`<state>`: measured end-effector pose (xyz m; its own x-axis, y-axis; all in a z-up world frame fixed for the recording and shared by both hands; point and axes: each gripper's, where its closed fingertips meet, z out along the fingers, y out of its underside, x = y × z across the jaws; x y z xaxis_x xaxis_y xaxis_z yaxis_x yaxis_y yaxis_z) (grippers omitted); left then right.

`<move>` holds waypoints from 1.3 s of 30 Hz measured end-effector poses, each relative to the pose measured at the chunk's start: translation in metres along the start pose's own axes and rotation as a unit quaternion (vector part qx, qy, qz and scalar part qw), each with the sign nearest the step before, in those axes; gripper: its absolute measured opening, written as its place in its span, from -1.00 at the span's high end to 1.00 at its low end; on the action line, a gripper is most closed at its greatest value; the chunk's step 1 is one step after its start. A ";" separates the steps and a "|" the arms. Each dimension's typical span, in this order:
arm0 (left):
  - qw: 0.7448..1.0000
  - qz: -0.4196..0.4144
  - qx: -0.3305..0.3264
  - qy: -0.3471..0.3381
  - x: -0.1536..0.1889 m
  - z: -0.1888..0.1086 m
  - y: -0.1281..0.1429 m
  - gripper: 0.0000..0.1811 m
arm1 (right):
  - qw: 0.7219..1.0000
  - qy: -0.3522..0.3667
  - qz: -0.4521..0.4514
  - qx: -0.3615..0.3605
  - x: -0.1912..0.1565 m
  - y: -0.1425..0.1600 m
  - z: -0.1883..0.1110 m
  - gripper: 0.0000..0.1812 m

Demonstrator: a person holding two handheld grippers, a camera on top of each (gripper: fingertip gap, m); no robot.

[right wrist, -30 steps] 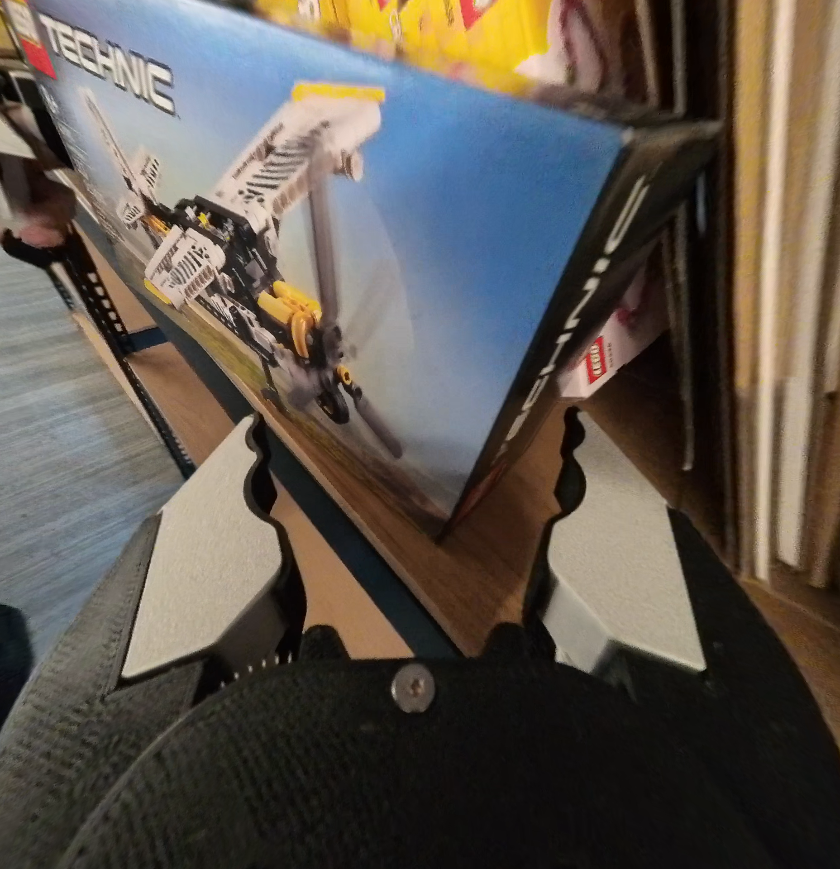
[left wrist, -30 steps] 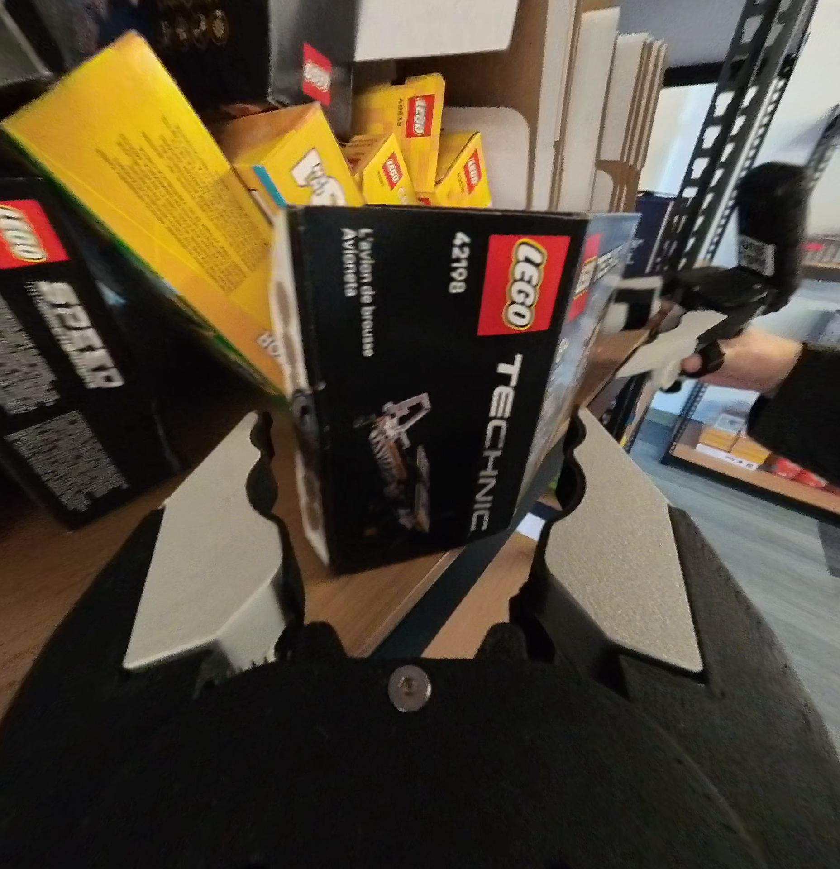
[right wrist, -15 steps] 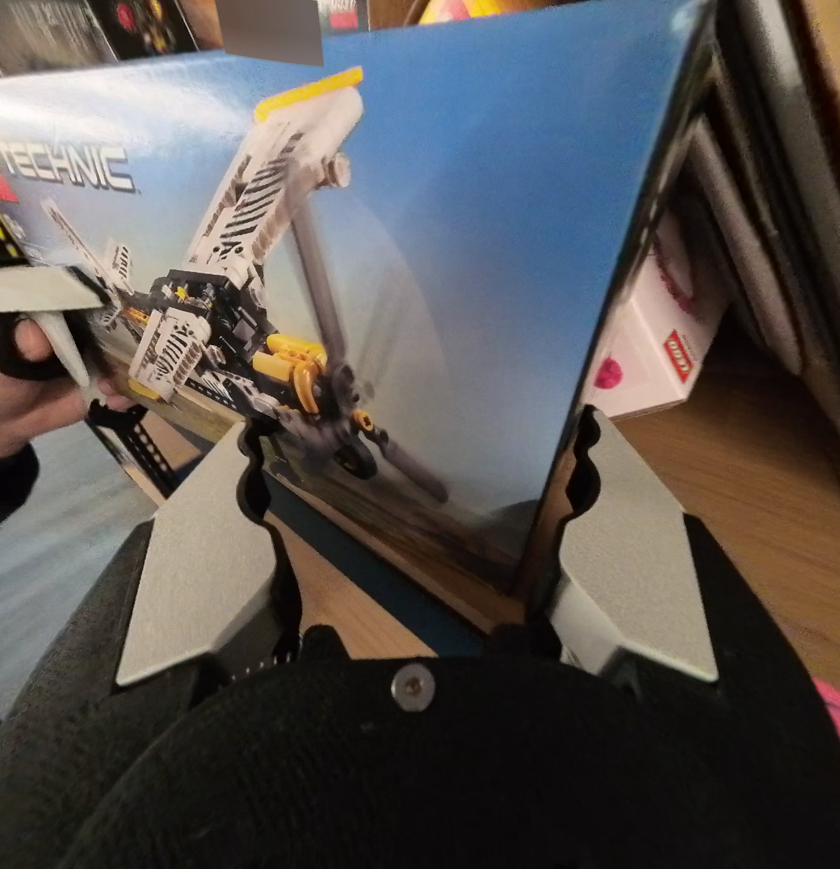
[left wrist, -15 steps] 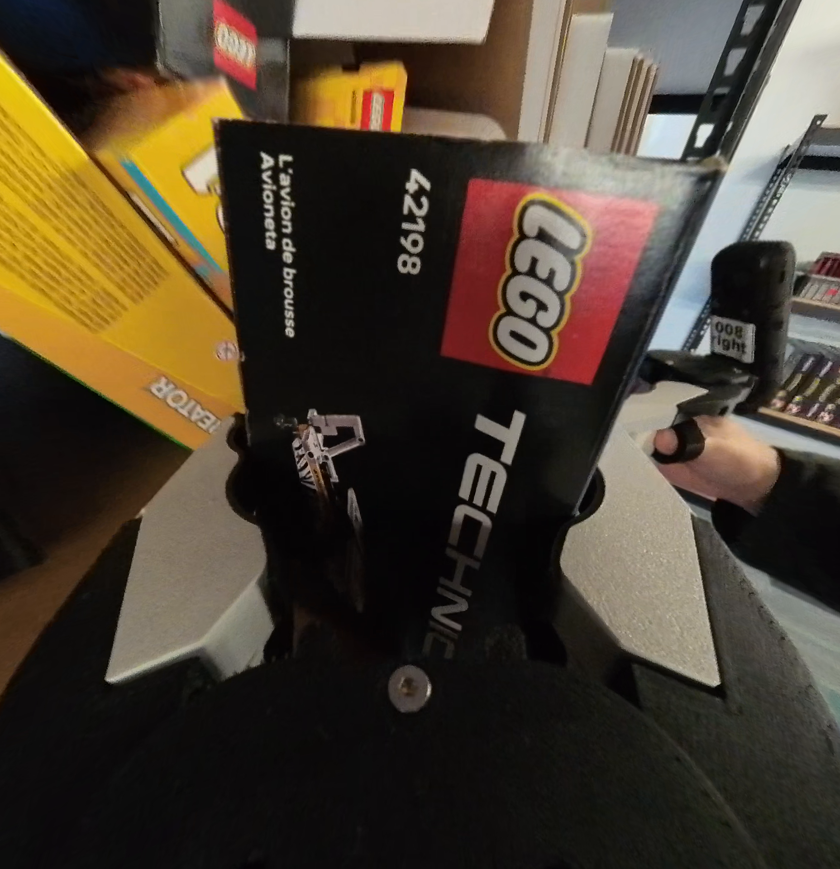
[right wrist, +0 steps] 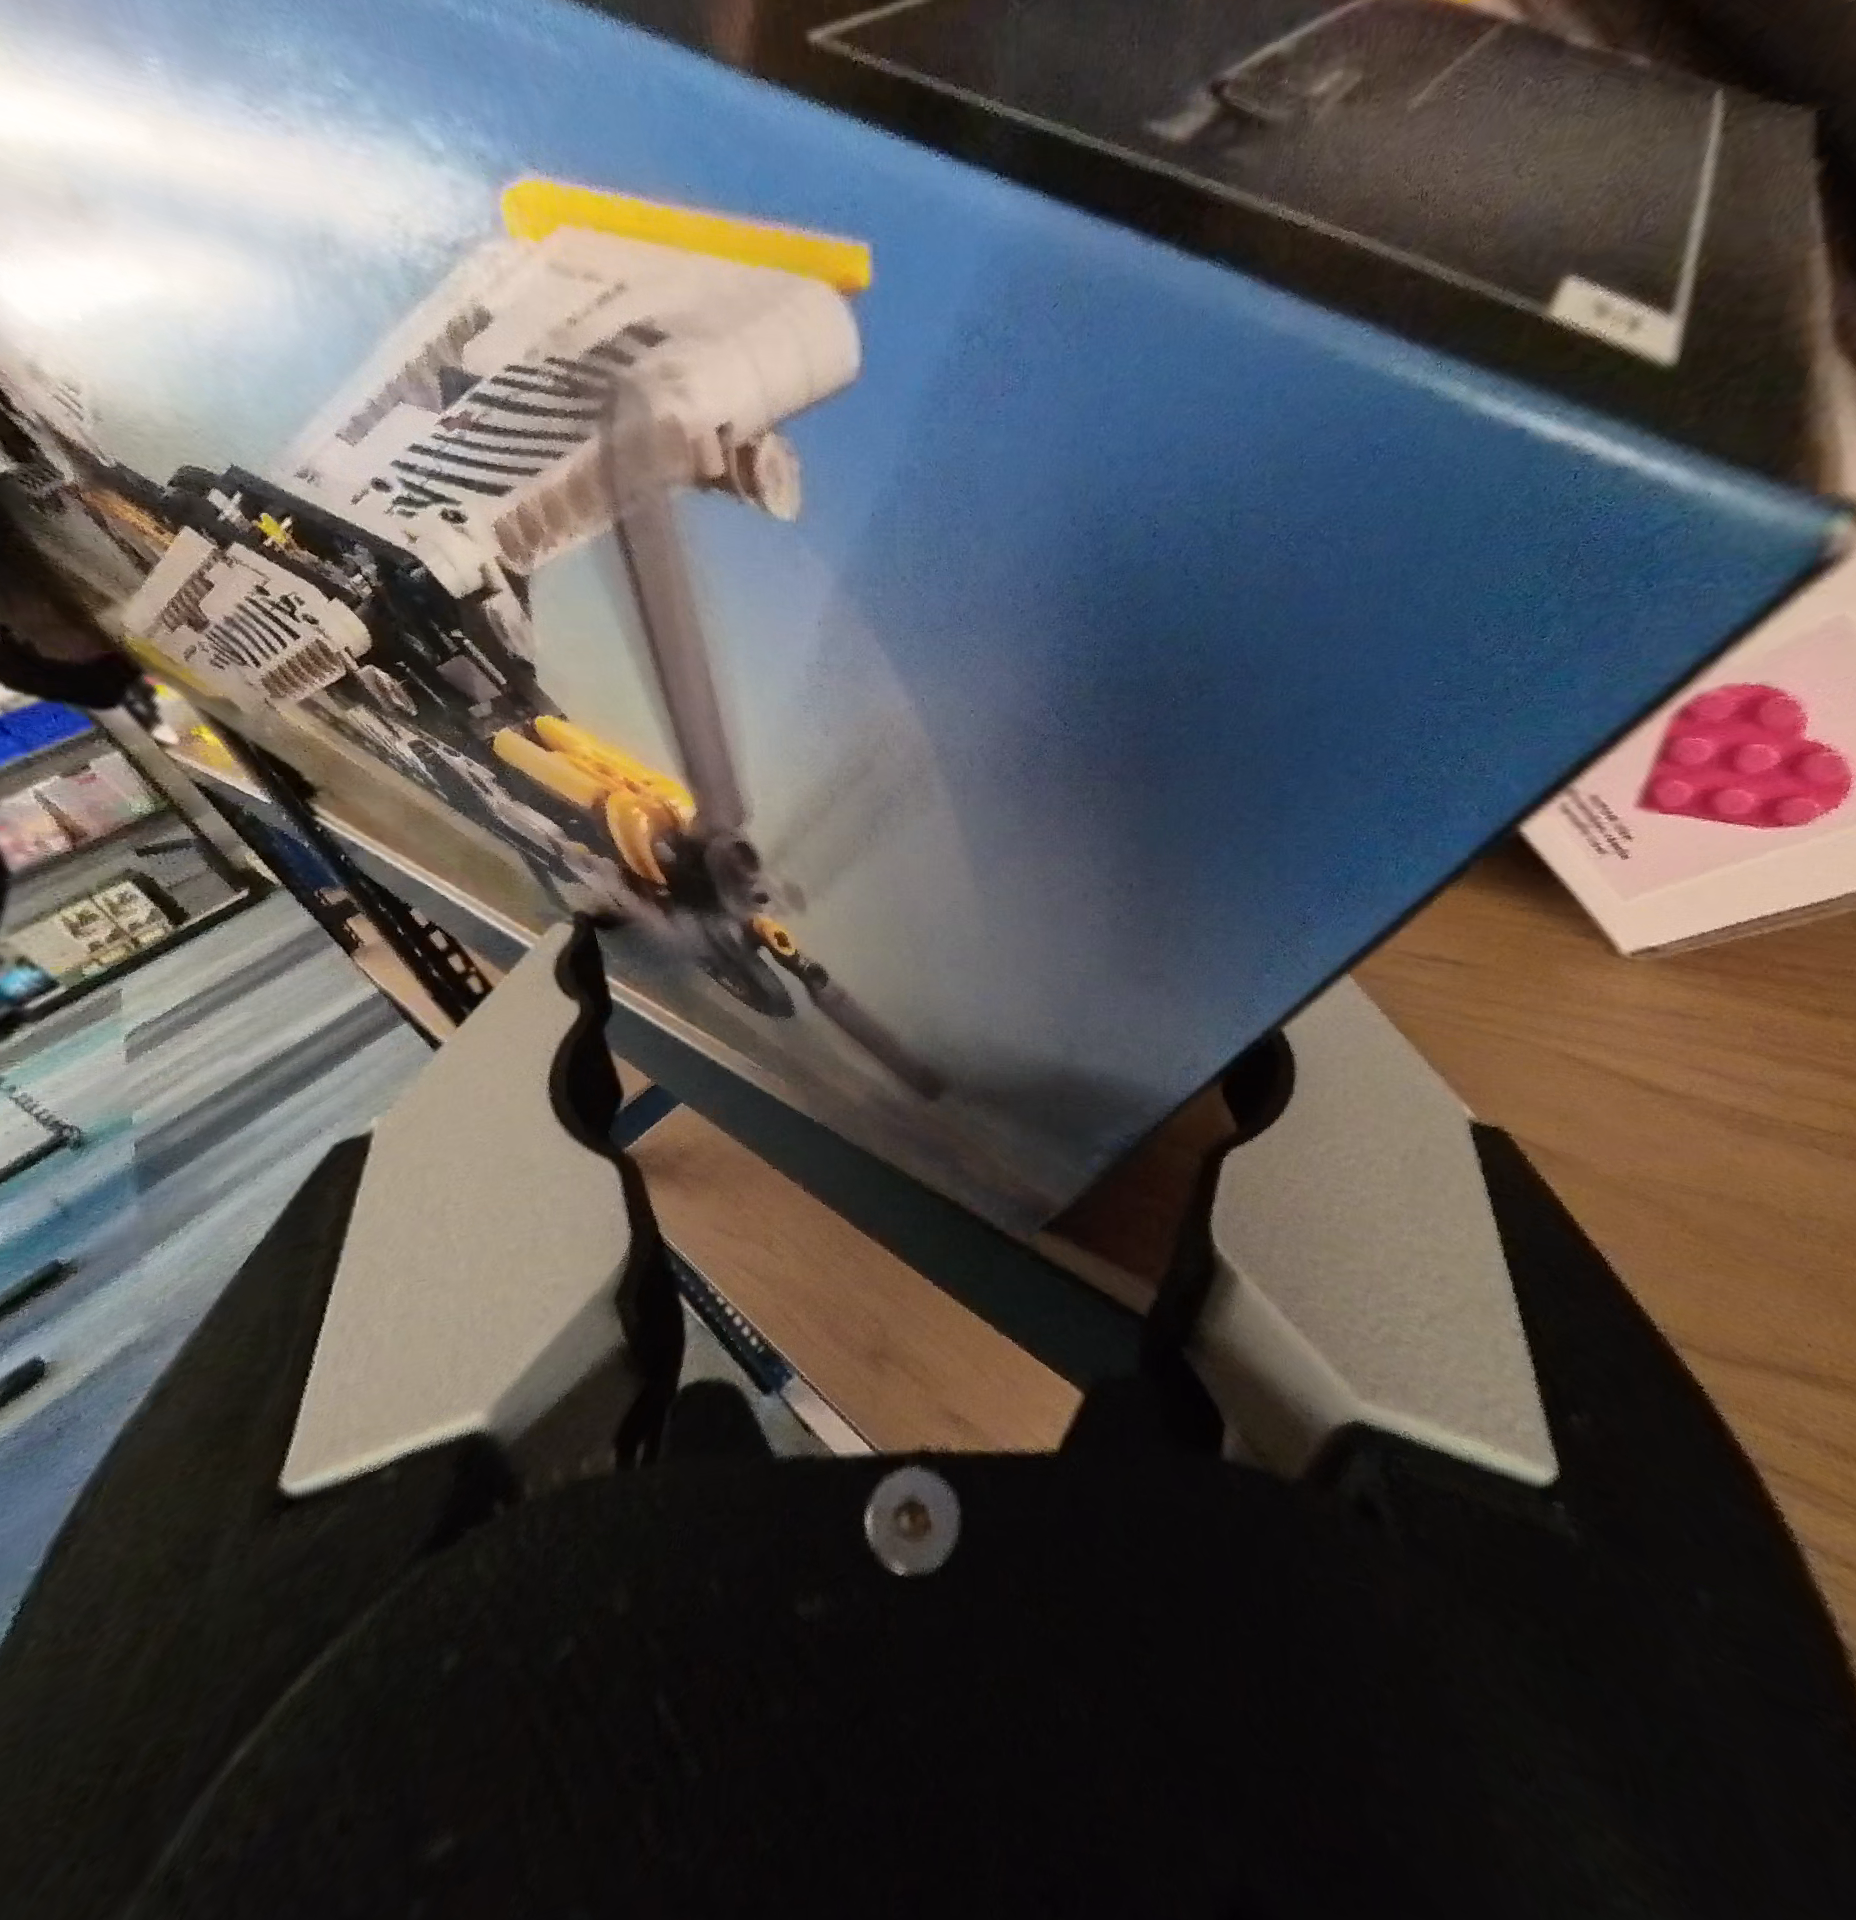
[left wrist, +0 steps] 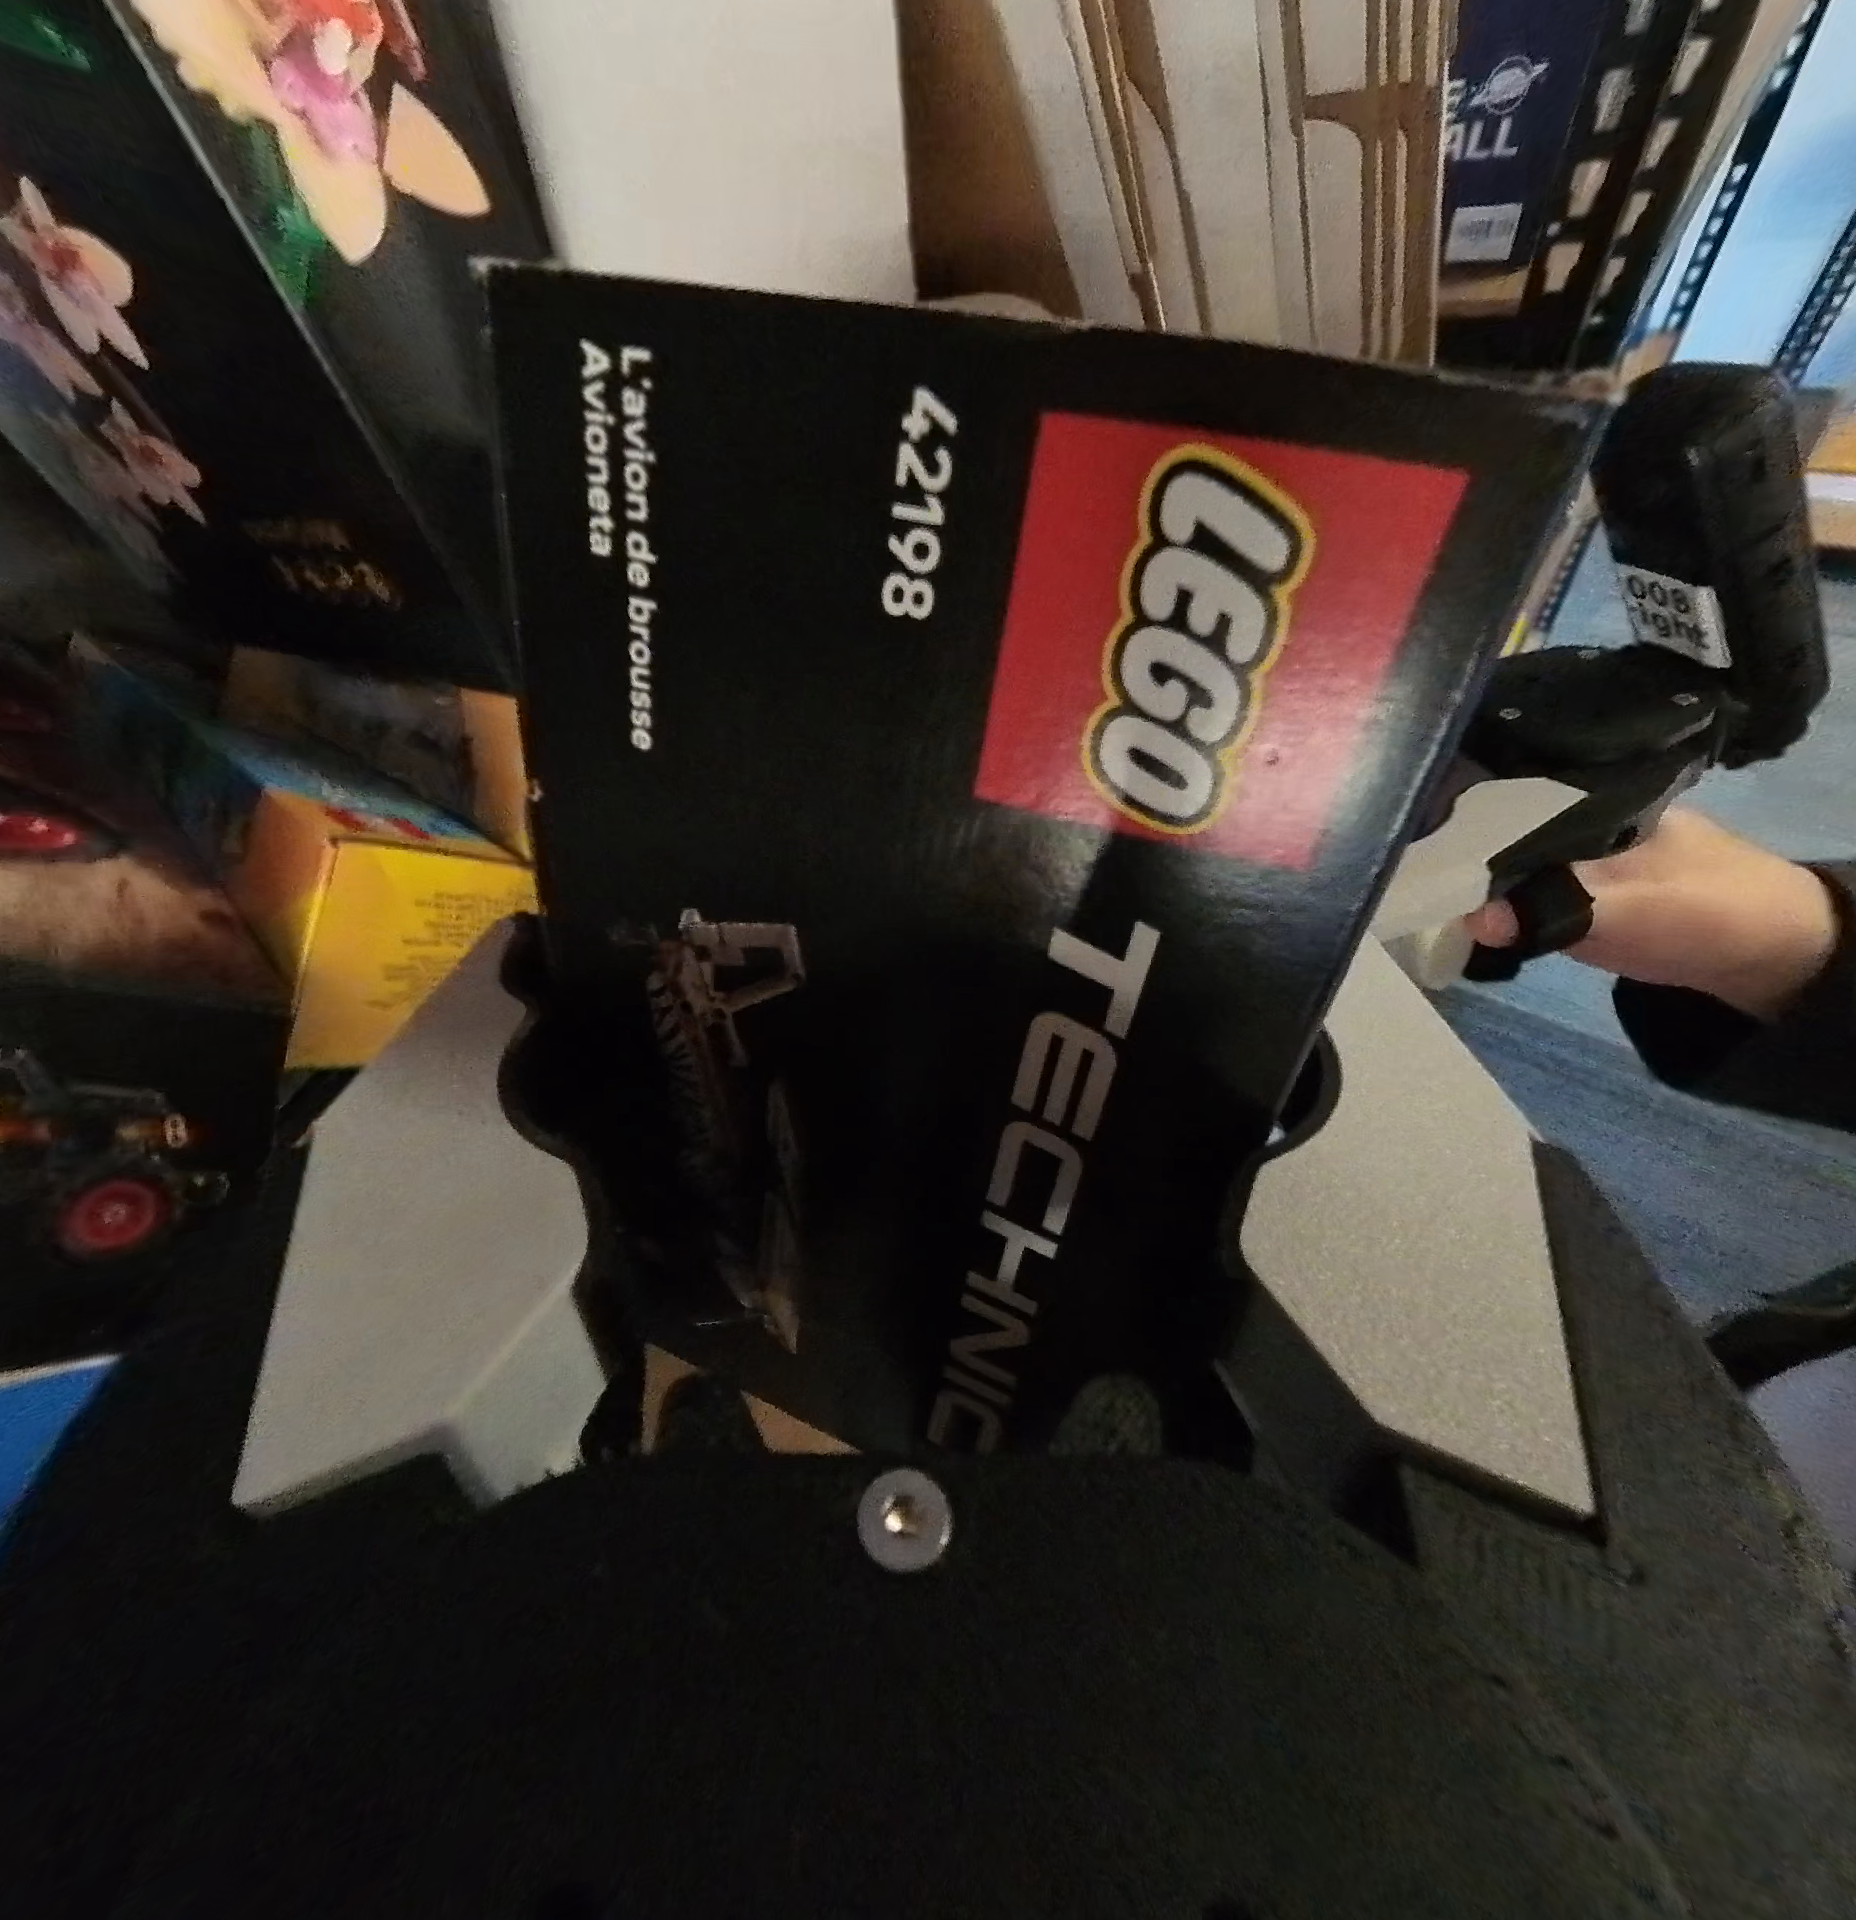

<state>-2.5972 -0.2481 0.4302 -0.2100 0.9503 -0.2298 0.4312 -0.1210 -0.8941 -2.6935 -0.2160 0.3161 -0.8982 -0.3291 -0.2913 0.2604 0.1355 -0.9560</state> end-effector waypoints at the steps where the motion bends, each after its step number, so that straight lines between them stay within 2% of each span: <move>1: 1.000 -0.007 -0.002 -0.002 0.001 0.004 -0.003 -0.53 | 1.000 0.004 0.003 0.003 0.003 -0.002 -0.003 -0.33; 3: 0.999 -0.035 -0.007 -0.014 0.001 0.011 -0.007 -0.53 | 0.999 0.029 -0.003 0.027 0.015 -0.009 -0.011 -0.44; 6: 0.999 -0.044 -0.004 -0.021 0.004 0.019 -0.016 -0.50 | 0.995 0.064 -0.038 0.062 0.028 -0.027 -0.027 -0.48; 8: 0.999 -0.038 -0.003 -0.022 0.008 0.024 -0.022 -0.49 | 0.992 0.067 -0.089 0.052 0.031 -0.033 -0.035 -0.51; 10: 0.999 -0.032 -0.009 -0.020 0.013 0.029 -0.027 -0.49 | 0.979 0.092 -0.178 0.044 0.041 -0.045 -0.049 -0.58; 13: 0.998 -0.037 -0.044 -0.014 0.018 0.038 -0.023 -0.49 | 0.959 0.085 -0.269 -0.031 0.062 -0.045 -0.060 -0.62; 15: 0.998 -0.042 -0.049 -0.010 0.021 0.044 -0.023 -0.50 | 0.934 0.121 -0.335 -0.022 0.075 -0.070 -0.073 -0.56; 17: 0.998 -0.041 -0.036 -0.015 0.022 0.047 -0.027 -0.48 | 0.928 0.093 -0.361 -0.015 0.069 -0.080 -0.075 -0.44; 18: 0.999 -0.038 -0.027 -0.018 0.023 0.048 -0.029 -0.48 | 0.930 0.077 -0.359 -0.028 0.071 -0.076 -0.071 -0.43; 19: 0.999 -0.037 -0.022 -0.021 0.024 0.048 -0.031 -0.48 | 0.931 0.059 -0.354 -0.070 0.076 -0.062 -0.067 -0.28; 20: 0.999 -0.036 -0.018 -0.024 0.024 0.048 -0.032 -0.48 | 0.928 0.053 -0.357 -0.092 0.079 -0.053 -0.063 -0.38; 22: 0.999 -0.035 -0.010 -0.030 0.025 0.046 -0.034 -0.47 | 0.928 0.052 -0.359 -0.079 0.078 -0.055 -0.061 -0.36; 24: 0.999 -0.030 -0.003 -0.035 0.027 0.040 -0.040 -0.46 | 0.949 0.032 -0.306 -0.067 0.068 -0.056 -0.059 -0.32; 26: 0.999 -0.014 -0.022 -0.044 0.027 0.030 -0.046 -0.47 | 0.965 0.016 -0.257 -0.057 0.056 -0.053 -0.054 -0.31; 31: 0.994 0.038 -0.090 -0.048 0.013 0.008 -0.051 -0.47 | 0.977 0.020 -0.204 -0.058 0.027 -0.036 -0.030 -0.31; 36: 0.983 0.090 -0.152 -0.053 -0.006 -0.005 -0.055 -0.48 | 0.964 0.009 -0.235 -0.123 0.004 0.002 -0.004 -0.28; 39: 0.975 0.134 -0.154 -0.083 -0.012 -0.006 -0.063 -0.50 | 0.955 -0.008 -0.252 -0.157 -0.005 0.016 0.006 -0.22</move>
<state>-2.6167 -0.2505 0.4914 -0.1820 0.8334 -0.5218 0.7278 -0.2427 -0.6415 -2.6830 -0.2182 0.3023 -0.8749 -0.4407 0.2008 -0.3257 0.2287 -0.9174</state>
